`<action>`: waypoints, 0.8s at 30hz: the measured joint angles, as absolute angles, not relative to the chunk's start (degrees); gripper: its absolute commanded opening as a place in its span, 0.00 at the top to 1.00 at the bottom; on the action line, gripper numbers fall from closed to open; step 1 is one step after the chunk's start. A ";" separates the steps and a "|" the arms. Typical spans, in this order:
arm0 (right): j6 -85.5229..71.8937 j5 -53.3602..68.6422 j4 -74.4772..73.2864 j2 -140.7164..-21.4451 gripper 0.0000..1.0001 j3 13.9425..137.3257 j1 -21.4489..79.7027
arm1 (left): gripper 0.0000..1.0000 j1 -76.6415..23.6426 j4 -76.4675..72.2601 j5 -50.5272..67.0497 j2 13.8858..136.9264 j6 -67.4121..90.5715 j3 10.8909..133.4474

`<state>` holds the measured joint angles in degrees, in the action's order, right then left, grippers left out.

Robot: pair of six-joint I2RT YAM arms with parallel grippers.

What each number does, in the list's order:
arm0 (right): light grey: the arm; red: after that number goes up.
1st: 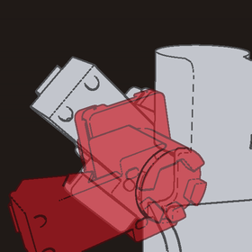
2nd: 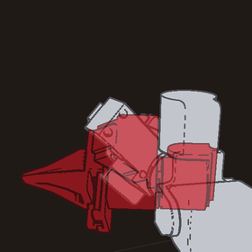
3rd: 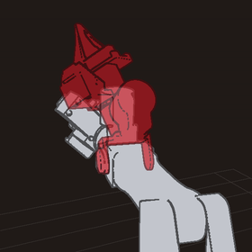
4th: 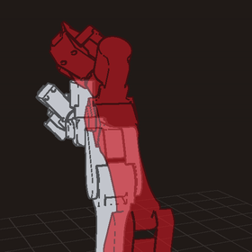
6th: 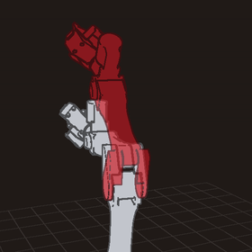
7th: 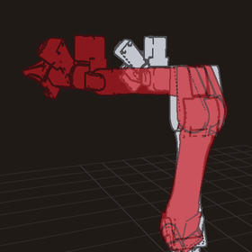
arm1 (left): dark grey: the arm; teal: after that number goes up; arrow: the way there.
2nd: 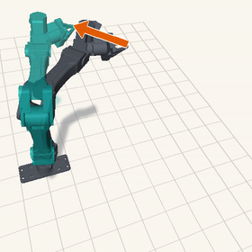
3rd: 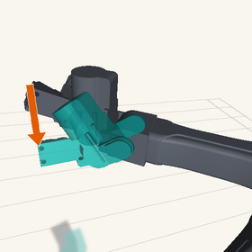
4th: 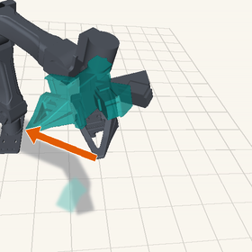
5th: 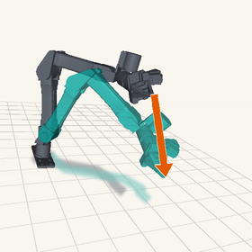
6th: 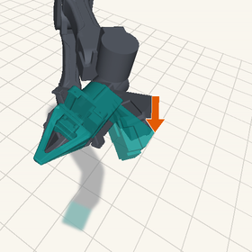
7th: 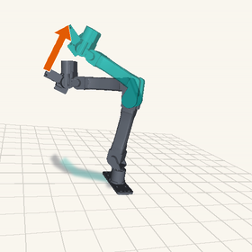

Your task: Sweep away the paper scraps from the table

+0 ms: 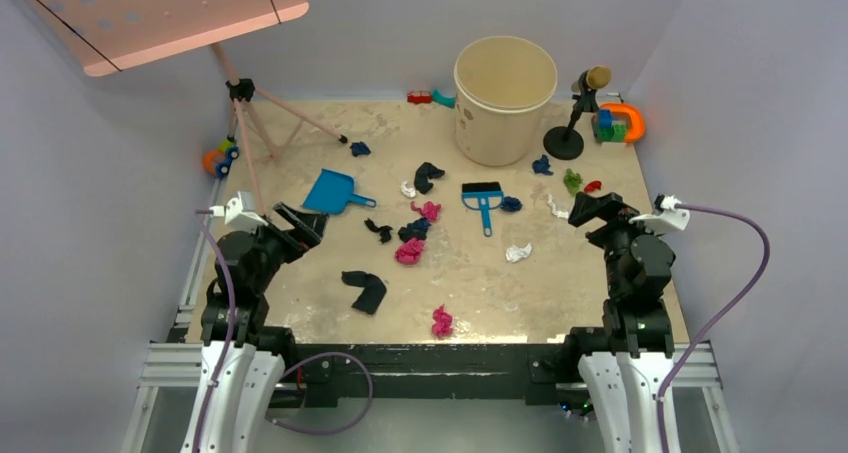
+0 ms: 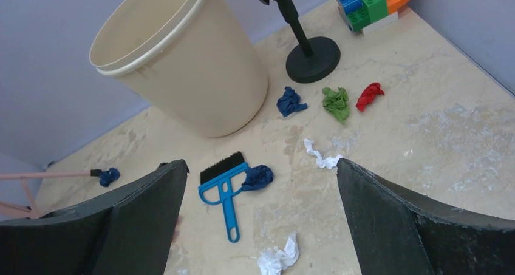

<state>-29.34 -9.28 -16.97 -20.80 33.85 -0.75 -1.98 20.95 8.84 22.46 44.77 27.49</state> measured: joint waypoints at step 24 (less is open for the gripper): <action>-27.75 -2.76 -12.73 -42.04 0.09 31.59 -0.34 | 0.02 -12.21 19.25 2.98 64.62 56.60 41.45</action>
